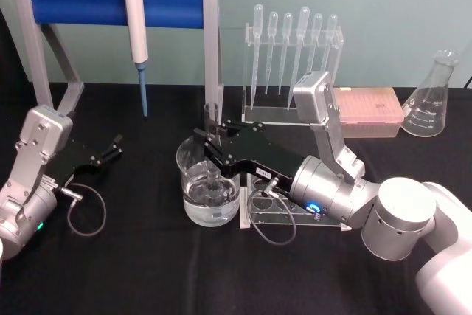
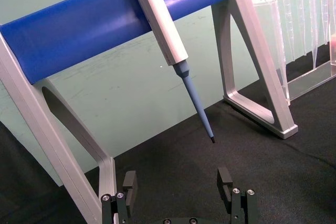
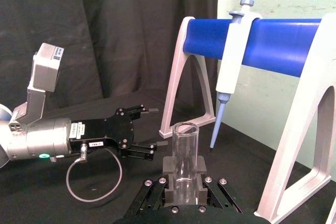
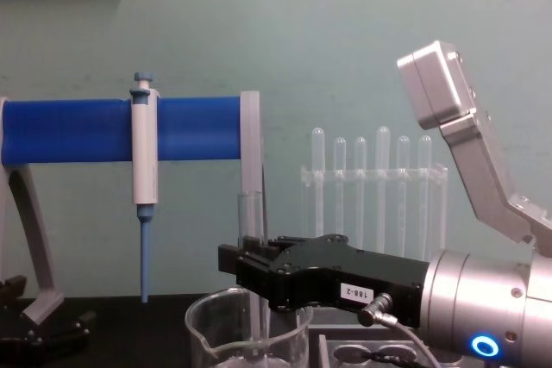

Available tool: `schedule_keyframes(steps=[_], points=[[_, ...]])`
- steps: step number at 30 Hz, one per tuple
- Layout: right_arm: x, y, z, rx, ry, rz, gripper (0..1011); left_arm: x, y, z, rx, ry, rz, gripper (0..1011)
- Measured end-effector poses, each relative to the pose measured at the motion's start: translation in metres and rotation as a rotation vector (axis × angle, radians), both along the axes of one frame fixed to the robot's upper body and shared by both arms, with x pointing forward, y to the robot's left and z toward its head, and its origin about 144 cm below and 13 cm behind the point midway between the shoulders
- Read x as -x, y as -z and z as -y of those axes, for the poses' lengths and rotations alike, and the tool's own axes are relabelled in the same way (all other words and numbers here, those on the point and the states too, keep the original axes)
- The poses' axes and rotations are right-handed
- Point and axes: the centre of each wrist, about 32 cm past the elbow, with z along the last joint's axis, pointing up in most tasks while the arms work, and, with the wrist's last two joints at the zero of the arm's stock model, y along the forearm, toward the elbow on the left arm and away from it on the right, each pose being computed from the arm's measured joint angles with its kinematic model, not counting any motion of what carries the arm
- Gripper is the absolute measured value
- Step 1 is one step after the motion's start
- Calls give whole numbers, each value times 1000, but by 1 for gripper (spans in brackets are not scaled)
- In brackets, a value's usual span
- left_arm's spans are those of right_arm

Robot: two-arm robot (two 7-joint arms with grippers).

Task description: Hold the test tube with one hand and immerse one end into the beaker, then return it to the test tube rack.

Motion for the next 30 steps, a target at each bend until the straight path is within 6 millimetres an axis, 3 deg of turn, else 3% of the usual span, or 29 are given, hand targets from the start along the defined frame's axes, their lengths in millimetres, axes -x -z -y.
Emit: schedule_keyframes(steps=[30], points=[[0,0,0,0,0,0,224,0,0,0,0,0,0,1000]])
